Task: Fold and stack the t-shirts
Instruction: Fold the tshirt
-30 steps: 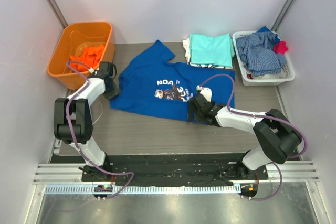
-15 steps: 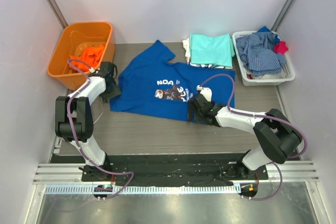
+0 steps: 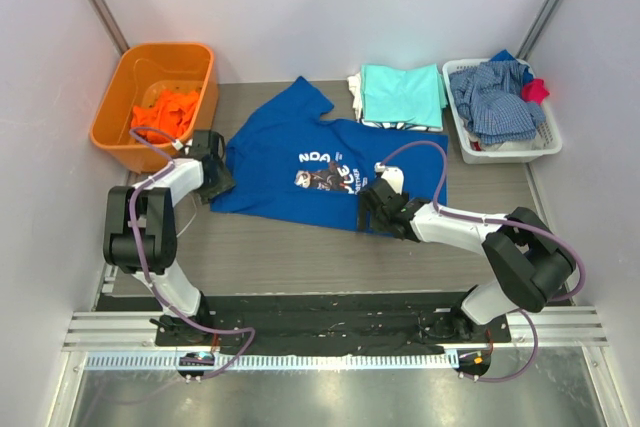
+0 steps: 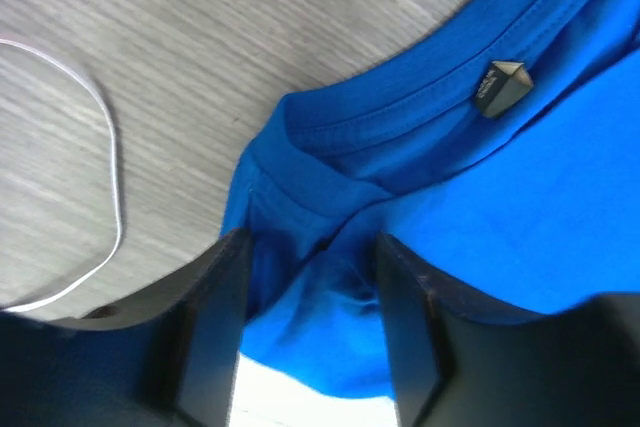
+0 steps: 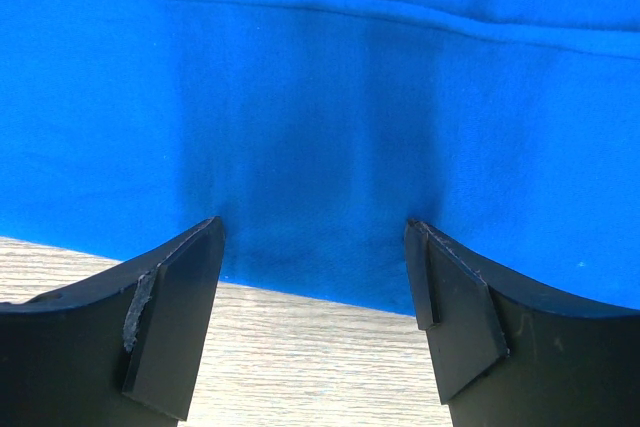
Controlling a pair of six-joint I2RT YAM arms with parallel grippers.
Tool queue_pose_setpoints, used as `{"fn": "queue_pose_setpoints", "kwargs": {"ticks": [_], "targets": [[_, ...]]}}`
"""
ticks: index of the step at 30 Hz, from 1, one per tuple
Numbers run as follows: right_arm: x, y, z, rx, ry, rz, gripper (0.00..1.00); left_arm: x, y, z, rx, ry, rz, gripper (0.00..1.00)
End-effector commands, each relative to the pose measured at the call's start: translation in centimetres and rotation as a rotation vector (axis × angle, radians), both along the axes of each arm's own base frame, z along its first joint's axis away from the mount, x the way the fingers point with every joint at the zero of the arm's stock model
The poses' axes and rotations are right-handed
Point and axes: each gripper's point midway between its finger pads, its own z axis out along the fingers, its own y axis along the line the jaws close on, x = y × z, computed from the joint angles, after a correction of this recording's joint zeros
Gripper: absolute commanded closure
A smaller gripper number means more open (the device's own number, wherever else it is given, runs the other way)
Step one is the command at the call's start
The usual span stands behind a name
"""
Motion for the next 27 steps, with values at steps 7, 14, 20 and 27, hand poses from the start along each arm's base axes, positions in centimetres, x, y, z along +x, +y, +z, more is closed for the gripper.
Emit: {"fn": "queue_pose_setpoints", "kwargs": {"ticks": [7, 14, 20, 27], "targets": [[-0.3, 0.5, -1.0, 0.027, 0.037, -0.009, 0.21, 2.2, -0.5, 1.0, -0.053, -0.116, 0.013, 0.83], [-0.3, 0.5, -1.0, 0.029, 0.039, -0.008, 0.21, 2.0, 1.1, 1.7, 0.034, -0.104, 0.023, 0.98], [-0.2, 0.5, -1.0, 0.030, 0.041, -0.008, 0.21, 2.0, 3.4, 2.5, 0.156, -0.080, 0.058, 1.00], [-0.2, 0.5, -1.1, 0.028, 0.043, -0.006, 0.21, 2.3, 5.2, 3.2, 0.266, -0.060, 0.050, 1.00]]}}
